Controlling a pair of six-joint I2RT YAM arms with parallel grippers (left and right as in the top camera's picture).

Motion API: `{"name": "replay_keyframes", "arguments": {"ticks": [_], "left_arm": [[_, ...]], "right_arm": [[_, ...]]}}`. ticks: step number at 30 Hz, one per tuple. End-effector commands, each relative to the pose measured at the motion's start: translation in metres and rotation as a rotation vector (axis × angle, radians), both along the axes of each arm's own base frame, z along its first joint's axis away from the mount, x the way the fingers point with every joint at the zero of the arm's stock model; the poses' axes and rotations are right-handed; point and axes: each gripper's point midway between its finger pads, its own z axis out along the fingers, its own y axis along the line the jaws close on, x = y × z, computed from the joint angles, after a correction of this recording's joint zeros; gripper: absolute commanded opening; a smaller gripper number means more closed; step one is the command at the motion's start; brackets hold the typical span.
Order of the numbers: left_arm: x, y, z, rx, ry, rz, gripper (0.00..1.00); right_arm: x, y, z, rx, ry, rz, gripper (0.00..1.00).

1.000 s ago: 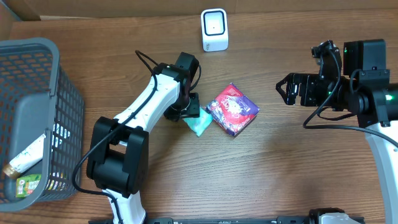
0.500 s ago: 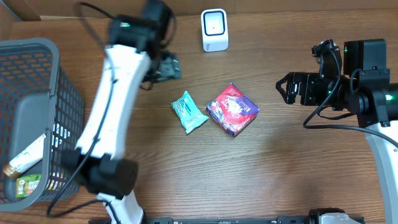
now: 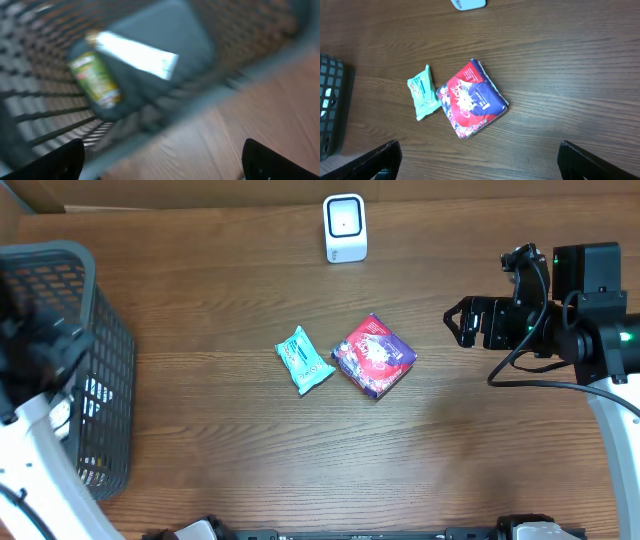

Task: Scan the item barcode
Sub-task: 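Reach into the basket and grasp the yellow-green snack packet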

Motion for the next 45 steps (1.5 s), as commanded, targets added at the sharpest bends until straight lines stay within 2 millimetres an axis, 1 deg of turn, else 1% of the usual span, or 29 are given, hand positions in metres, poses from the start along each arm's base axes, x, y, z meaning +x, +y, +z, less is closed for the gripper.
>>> {"name": "replay_keyframes", "arguments": {"ticks": [1,3,6,11,12,14,19,24,30,34,36,42,43,44,45], "left_arm": [[-0.025,0.028,-0.024,-0.046,0.022,0.170,0.94],[-0.030,0.042,-0.041,-0.081,0.030,0.204,0.95],[-0.023,0.054,-0.069,-0.172,0.004,0.159,0.94],[-0.031,0.080,-0.107,-0.230,0.022,0.241,0.91],[-0.032,0.082,-0.116,-0.242,0.032,0.252,0.90],[-0.039,0.084,-0.140,-0.268,0.082,0.307,0.90],[-0.053,0.087,-0.189,-0.295,0.173,0.396,0.95],[-0.061,0.090,-0.228,-0.309,0.211,0.433,0.95],[-0.064,0.091,-0.262,-0.330,0.238,0.451,0.94],[-0.070,0.091,-0.277,-0.345,0.294,0.485,0.92],[-0.076,0.092,-0.288,-0.354,0.347,0.498,0.90],[-0.080,0.090,-0.306,-0.387,0.398,0.524,0.87],[-0.080,0.090,-0.308,-0.390,0.402,0.524,0.86],[-0.079,0.091,-0.310,-0.390,0.405,0.524,0.82],[-0.079,0.091,-0.312,-0.391,0.406,0.524,0.75]], "right_arm": [[0.004,0.001,0.011,-0.004,-0.042,0.011,1.00],[0.004,0.001,0.012,-0.004,-0.045,0.011,1.00],[0.004,0.001,0.012,-0.004,-0.045,0.011,1.00],[0.003,0.001,0.011,-0.004,-0.041,0.011,1.00],[0.003,0.001,0.011,-0.004,-0.041,0.011,1.00],[0.004,0.001,0.011,-0.004,-0.042,0.011,1.00],[0.004,0.001,0.012,-0.004,-0.043,0.011,1.00],[0.001,0.001,0.010,-0.006,-0.029,0.011,1.00],[0.001,0.001,0.010,-0.005,-0.029,0.011,1.00],[0.001,0.001,0.010,-0.006,-0.029,0.011,1.00],[0.001,0.001,0.010,-0.006,-0.029,0.011,1.00],[0.001,0.001,0.009,-0.006,-0.028,0.011,1.00],[0.001,0.001,0.009,-0.006,-0.028,0.011,1.00],[0.001,0.001,0.009,-0.006,-0.028,0.011,1.00],[0.001,0.001,0.009,-0.006,-0.028,0.011,1.00]]}}
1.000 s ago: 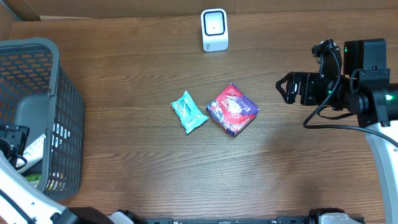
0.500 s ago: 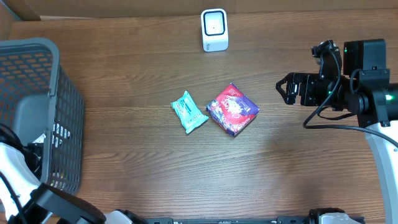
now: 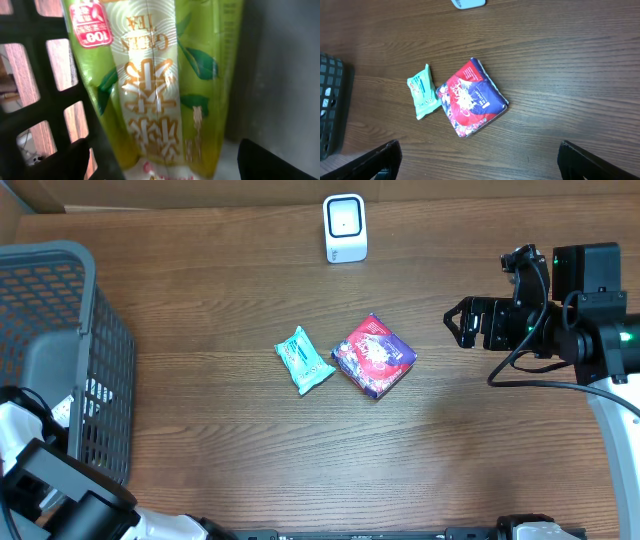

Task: Scan the item barcode
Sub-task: 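Reach into the basket and grasp the yellow-green snack packet, then place the yellow-green packet left of the tissue pack, release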

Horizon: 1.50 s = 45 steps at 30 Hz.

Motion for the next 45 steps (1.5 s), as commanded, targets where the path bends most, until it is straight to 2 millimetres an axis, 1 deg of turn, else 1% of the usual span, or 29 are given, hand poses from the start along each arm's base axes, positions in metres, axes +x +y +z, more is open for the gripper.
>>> {"name": "replay_keyframes", "arguments": {"ticks": [1,4,6,7,8,9,16,18,20,23,26,28,30,33,34,35,37,39,40,42,45], "left_arm": [[-0.006,0.002,-0.009,0.005,0.034,0.025,0.69],[-0.006,0.003,-0.011,0.001,0.036,0.024,0.58],[-0.005,0.002,-0.011,0.000,0.036,0.018,0.54],[-0.005,0.003,-0.011,0.001,0.035,0.018,0.49],[-0.005,0.002,-0.011,0.001,0.036,0.018,0.29],[-0.005,0.003,-0.011,0.000,0.034,0.014,0.04],[0.002,-0.001,-0.010,-0.019,0.026,-0.057,0.04],[0.007,-0.002,-0.006,-0.020,0.025,-0.082,0.04],[0.013,0.000,0.004,-0.018,0.024,-0.096,0.04],[0.026,0.007,0.031,0.001,0.016,-0.117,0.04],[0.042,0.016,0.069,0.037,-0.011,-0.137,0.04],[0.055,0.023,0.100,0.073,-0.040,-0.171,0.04],[0.069,0.028,0.136,0.120,-0.077,-0.228,0.04],[0.087,0.027,0.192,0.197,-0.141,-0.316,0.04],[0.101,0.019,0.226,0.234,-0.205,-0.396,0.04],[0.111,0.010,0.246,0.254,-0.256,-0.458,0.04],[0.130,-0.012,0.277,0.272,-0.353,-0.587,0.04],[0.149,-0.042,0.306,0.291,-0.457,-0.748,0.04],[0.158,-0.061,0.317,0.292,-0.511,-0.838,0.04],[0.173,-0.106,0.335,0.279,-0.608,-1.008,0.04],[0.185,-0.158,0.343,0.260,-0.643,-1.205,0.04]], "right_arm": [[0.002,0.001,0.010,-0.005,-0.034,0.011,1.00],[0.002,0.001,0.010,-0.005,-0.034,0.011,1.00],[0.002,0.001,0.010,-0.005,-0.035,0.010,1.00],[0.002,0.001,0.010,-0.005,-0.035,0.011,1.00],[0.002,0.001,0.010,-0.005,-0.035,0.011,1.00],[0.002,0.001,0.010,-0.005,-0.034,0.011,1.00],[0.003,0.001,0.011,-0.005,-0.038,0.011,1.00],[0.004,0.001,0.011,-0.005,-0.042,0.011,1.00],[0.004,0.001,0.011,-0.005,-0.044,0.011,1.00],[0.005,0.001,0.012,-0.004,-0.046,0.011,1.00],[0.005,0.001,0.012,-0.004,-0.046,0.010,1.00],[0.005,0.001,0.012,-0.004,-0.047,0.011,1.00],[0.005,0.001,0.012,-0.004,-0.046,0.010,1.00],[0.005,0.001,0.012,-0.004,-0.047,0.010,1.00],[0.005,0.001,0.012,-0.004,-0.050,0.010,1.00],[0.006,0.001,0.013,-0.004,-0.053,0.010,1.00],[0.006,0.001,0.013,-0.003,-0.055,0.010,1.00],[0.006,0.001,0.013,-0.004,-0.056,0.010,1.00],[0.006,0.001,0.013,-0.003,-0.055,0.010,1.00],[0.006,0.001,0.013,-0.004,-0.055,0.010,1.00],[0.006,0.001,0.013,-0.004,-0.056,0.010,1.00]]}}
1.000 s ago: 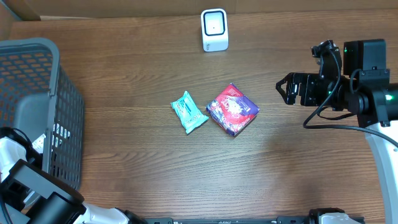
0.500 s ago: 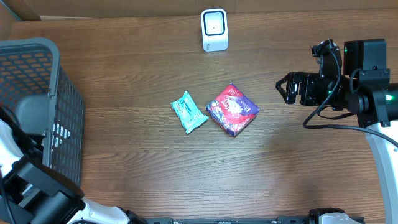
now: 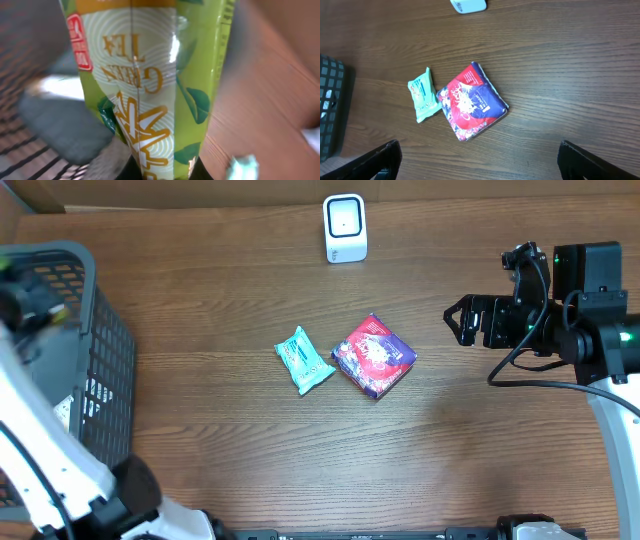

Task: Scan the item barcode
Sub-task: 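Place the yellow-green packet left of the tissue pack, release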

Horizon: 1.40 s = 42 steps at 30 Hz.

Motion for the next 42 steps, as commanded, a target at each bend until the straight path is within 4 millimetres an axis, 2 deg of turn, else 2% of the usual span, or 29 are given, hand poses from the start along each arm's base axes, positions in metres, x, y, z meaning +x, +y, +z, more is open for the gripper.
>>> {"name": "replay_keyframes", "arguments": {"ticks": [1,5,8,11,15,18,23,27,28,29,31,33,37,40,42], "left_arm": [[0.015,-0.087,0.025,0.031,-0.079,-0.391,0.04],[0.025,-0.158,-0.001,-0.006,0.005,-0.609,0.04],[0.023,-0.193,-0.043,-0.029,0.157,-0.646,0.04],[0.019,-0.207,-0.092,-0.008,0.321,-0.574,0.04],[0.010,-0.234,-0.160,-0.031,0.477,-0.567,0.04],[0.000,-0.245,-0.208,-0.037,0.574,-0.544,0.04],[-0.014,-0.251,-0.271,-0.039,0.677,-0.522,0.04],[-0.018,-0.251,-0.303,-0.043,0.709,-0.508,0.06],[-0.017,-0.251,-0.307,-0.043,0.706,-0.509,0.10],[-0.016,-0.251,-0.311,-0.043,0.705,-0.509,0.18],[-0.012,-0.253,-0.312,-0.043,0.692,-0.511,0.48],[-0.009,-0.254,-0.310,-0.046,0.680,-0.511,0.63],[0.010,-0.265,-0.284,-0.077,0.605,-0.514,0.65],[0.032,-0.266,-0.242,-0.063,0.515,-0.524,0.64],[0.048,-0.261,-0.201,-0.052,0.426,-0.511,0.63]], "right_arm": [[0.003,0.001,0.011,-0.005,-0.037,0.011,1.00],[0.003,0.001,0.011,-0.005,-0.037,0.010,1.00],[0.003,0.001,0.010,-0.005,-0.037,0.010,1.00],[0.003,0.001,0.011,-0.005,-0.037,0.010,1.00],[0.003,0.001,0.011,-0.006,-0.038,0.010,1.00],[0.003,0.001,0.011,-0.006,-0.038,0.010,1.00],[0.003,0.001,0.011,-0.006,-0.038,0.010,1.00],[0.003,0.001,0.011,-0.006,-0.038,0.010,1.00],[0.003,0.001,0.011,-0.006,-0.038,0.010,1.00],[0.003,0.001,0.011,-0.006,-0.038,0.010,1.00],[0.003,0.001,0.011,-0.006,-0.038,0.010,1.00],[0.003,0.001,0.011,-0.005,-0.038,0.011,1.00],[0.003,0.001,0.011,-0.005,-0.038,0.011,1.00],[0.003,0.001,0.010,-0.005,-0.037,0.010,1.00],[0.002,0.001,0.010,-0.006,-0.035,0.011,1.00]]}}
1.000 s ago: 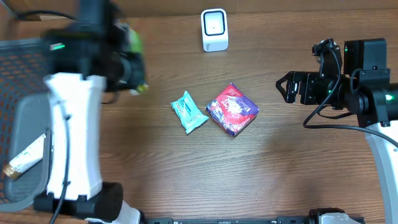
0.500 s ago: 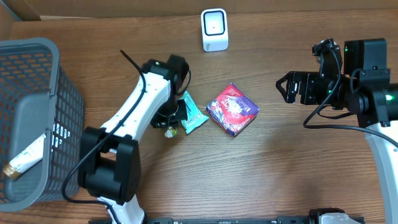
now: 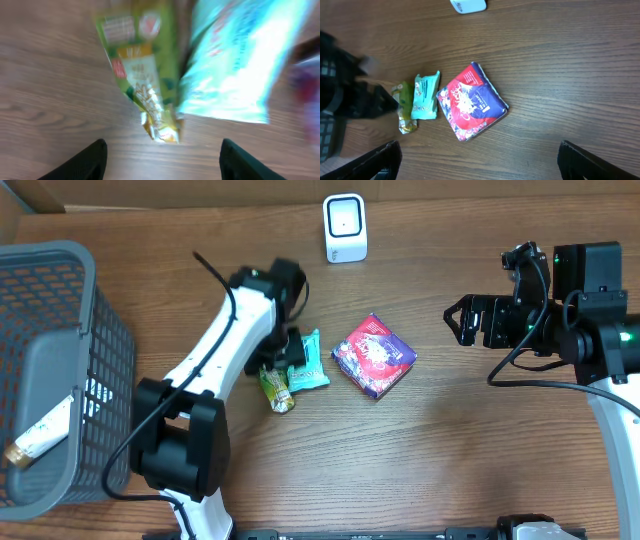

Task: Scan the item barcode
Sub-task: 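Place the yellow-green packet left of the tissue pack, release, then reach into the basket and grasp the white conditioner tube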

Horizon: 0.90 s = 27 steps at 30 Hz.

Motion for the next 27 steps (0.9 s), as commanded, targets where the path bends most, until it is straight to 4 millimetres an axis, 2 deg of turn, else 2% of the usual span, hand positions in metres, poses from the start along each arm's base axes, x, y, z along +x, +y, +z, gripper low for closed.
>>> {"name": "replay_keyframes", "arguments": {"ticks": [1,4,7,10,12,16,20,23,27], "left_arm": [[0.037,0.005,0.080,-0.041,-0.225,0.038,0.63],[0.051,0.027,0.151,-0.062,-0.399,0.096,0.63],[0.048,0.066,0.213,-0.037,-0.559,0.188,0.63],[0.024,0.118,0.254,0.024,-0.658,0.333,0.64],[0.001,0.155,0.266,0.079,-0.677,0.449,0.66],[-0.052,0.229,0.269,0.179,-0.637,0.719,0.70],[-0.085,0.284,0.253,0.203,-0.583,0.964,0.76],[-0.097,0.314,0.231,0.179,-0.542,1.091,0.77],[-0.103,0.341,0.189,0.155,-0.486,1.194,0.77]], "right_arm": [[0.002,0.001,0.010,-0.006,-0.034,0.011,1.00],[0.001,0.001,0.009,-0.006,-0.030,0.011,1.00],[0.001,0.001,0.009,-0.006,-0.030,0.011,1.00],[0.001,0.001,0.009,-0.006,-0.030,0.011,1.00],[0.001,0.001,0.009,-0.006,-0.030,0.011,1.00],[0.001,0.001,0.010,-0.006,-0.031,0.011,1.00],[0.001,0.001,0.010,-0.006,-0.031,0.011,1.00],[0.001,0.001,0.009,-0.006,-0.029,0.011,1.00],[0.001,0.001,0.009,-0.006,-0.029,0.011,1.00]]}}
